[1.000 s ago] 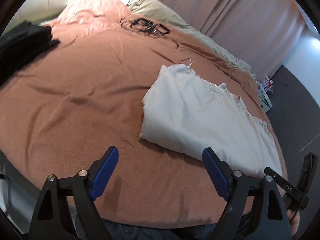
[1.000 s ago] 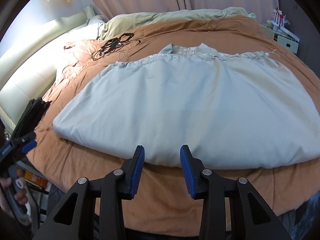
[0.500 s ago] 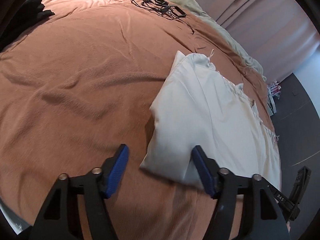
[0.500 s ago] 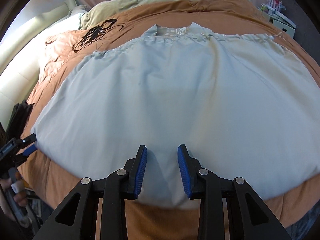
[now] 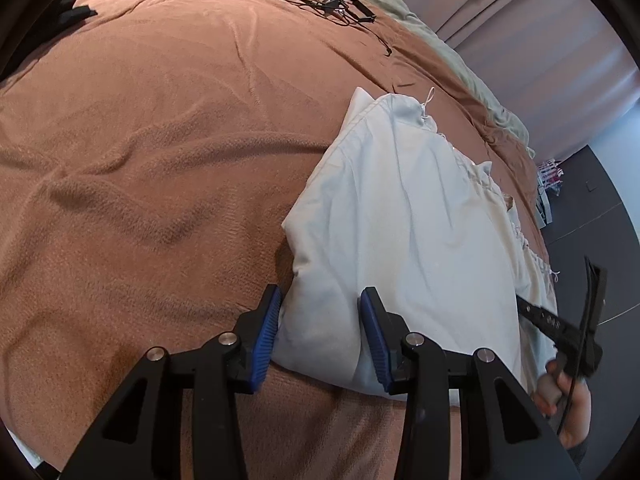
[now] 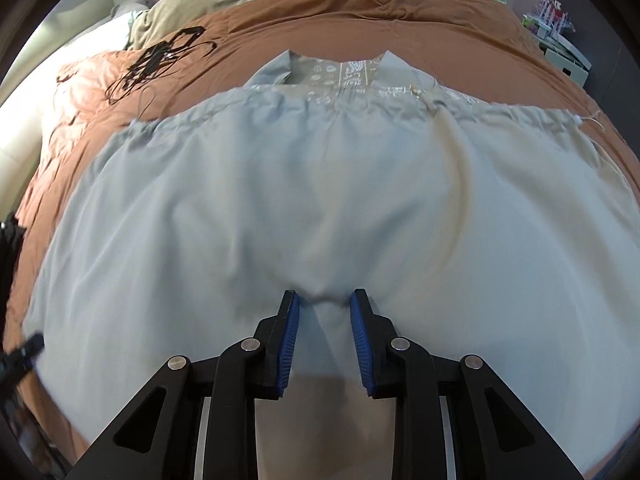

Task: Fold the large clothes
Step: 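Close the left tool on a side edge of the folded jacket, then lift the side with the left tool, fold it over the jacket, open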

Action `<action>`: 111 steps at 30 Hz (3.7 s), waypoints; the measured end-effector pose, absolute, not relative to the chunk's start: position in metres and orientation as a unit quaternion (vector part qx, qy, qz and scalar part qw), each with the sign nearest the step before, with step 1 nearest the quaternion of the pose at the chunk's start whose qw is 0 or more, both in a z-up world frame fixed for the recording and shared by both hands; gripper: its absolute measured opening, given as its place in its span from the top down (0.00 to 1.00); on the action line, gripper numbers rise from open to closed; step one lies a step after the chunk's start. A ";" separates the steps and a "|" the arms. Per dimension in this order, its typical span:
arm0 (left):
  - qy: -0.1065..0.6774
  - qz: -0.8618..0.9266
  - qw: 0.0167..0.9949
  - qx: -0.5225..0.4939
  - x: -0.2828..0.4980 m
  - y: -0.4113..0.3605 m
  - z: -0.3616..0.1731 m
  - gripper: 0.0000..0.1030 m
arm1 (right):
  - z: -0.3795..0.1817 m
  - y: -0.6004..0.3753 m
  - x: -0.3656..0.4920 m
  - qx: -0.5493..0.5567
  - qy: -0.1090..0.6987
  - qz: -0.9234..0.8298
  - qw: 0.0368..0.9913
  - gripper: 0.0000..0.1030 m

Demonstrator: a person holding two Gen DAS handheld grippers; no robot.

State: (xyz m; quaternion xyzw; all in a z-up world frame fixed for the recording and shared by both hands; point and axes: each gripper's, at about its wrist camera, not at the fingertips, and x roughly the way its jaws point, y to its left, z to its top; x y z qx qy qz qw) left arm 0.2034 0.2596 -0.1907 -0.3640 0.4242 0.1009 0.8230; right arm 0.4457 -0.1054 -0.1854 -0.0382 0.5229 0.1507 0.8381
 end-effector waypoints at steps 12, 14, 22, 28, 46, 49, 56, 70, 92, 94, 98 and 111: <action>0.437 0.115 0.815 -0.363 0.209 0.257 -0.195 0.59 | -0.189 -0.093 0.526 0.003 0.544 0.147 0.826 0.80; 0.440 0.114 0.814 -0.360 0.211 0.256 -0.195 0.59 | -0.191 -0.092 0.539 0.017 0.551 0.149 0.821 0.80; 0.454 0.102 0.798 -0.383 0.210 0.261 -0.193 0.59 | -0.187 -0.087 0.567 0.020 0.556 0.150 0.818 0.82; 0.452 0.100 0.790 -0.402 0.210 0.266 -0.195 0.61 | -0.157 -0.105 0.525 0.023 0.527 0.188 0.828 0.84; 0.331 0.000 0.853 -0.403 0.220 0.228 -0.077 0.84 | -0.147 -0.166 0.370 0.052 0.509 0.256 0.820 0.83; 0.319 -0.022 0.862 -0.394 0.225 0.214 -0.056 0.84 | -0.151 -0.171 0.356 0.053 0.508 0.263 0.818 0.83; 0.293 -0.074 0.880 -0.366 0.242 0.172 -0.004 0.85 | -0.187 -0.174 0.338 0.069 0.532 0.271 0.800 0.83; 0.305 -0.169 0.900 -0.261 0.299 0.045 0.074 0.85 | -0.173 -0.218 0.334 0.136 0.504 0.291 0.802 0.84; 0.436 -0.274 0.844 -0.150 0.415 -0.186 0.015 0.85 | -0.163 -0.415 0.331 0.271 0.442 0.186 0.835 0.84; 0.459 -0.281 0.832 -0.136 0.419 -0.208 -0.001 0.85 | -0.169 -0.423 0.330 0.278 0.443 0.179 0.833 0.84; 0.494 -0.284 0.814 -0.112 0.422 -0.238 -0.028 0.83 | -0.178 -0.441 0.332 0.299 0.442 0.170 0.828 0.79; 0.482 -0.284 0.820 -0.124 0.417 -0.215 -0.035 0.12 | -0.173 -0.457 0.325 0.321 0.417 0.178 0.831 0.38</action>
